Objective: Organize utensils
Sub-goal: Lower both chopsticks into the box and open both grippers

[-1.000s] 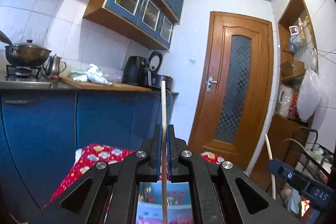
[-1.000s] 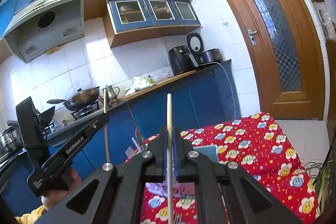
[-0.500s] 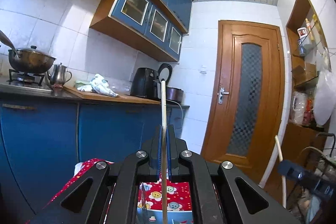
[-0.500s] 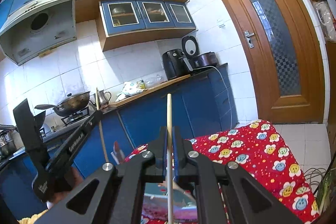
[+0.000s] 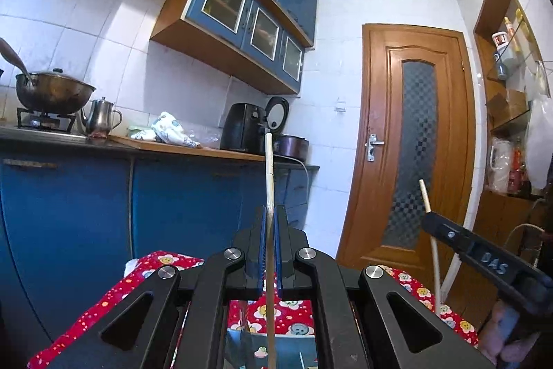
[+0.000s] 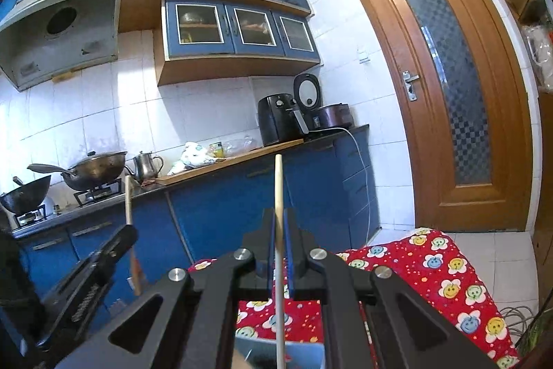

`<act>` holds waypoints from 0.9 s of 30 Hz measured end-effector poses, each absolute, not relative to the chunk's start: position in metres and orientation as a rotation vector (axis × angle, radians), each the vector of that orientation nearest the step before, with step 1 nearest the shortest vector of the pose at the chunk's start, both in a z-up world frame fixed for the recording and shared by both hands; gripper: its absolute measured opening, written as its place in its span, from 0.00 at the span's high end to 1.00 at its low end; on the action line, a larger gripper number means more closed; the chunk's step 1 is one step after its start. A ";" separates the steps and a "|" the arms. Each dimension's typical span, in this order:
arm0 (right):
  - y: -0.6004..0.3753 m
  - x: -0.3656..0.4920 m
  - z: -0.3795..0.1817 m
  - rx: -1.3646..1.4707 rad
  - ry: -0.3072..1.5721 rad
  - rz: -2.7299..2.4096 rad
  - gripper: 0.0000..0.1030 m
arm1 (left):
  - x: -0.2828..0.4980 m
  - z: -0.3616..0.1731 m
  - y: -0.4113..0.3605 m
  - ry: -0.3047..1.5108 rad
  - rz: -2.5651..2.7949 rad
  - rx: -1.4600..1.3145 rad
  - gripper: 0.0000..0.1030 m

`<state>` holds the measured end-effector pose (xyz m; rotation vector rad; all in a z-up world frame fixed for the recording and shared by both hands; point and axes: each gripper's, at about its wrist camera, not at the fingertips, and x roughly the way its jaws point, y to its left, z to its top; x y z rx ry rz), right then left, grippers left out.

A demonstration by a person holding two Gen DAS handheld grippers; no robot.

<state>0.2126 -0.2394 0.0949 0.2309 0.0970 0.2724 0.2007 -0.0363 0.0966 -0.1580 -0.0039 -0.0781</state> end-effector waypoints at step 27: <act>-0.231 0.193 0.063 0.148 0.253 0.269 0.75 | 0.188 0.090 -0.049 0.150 -0.125 -0.105 0.81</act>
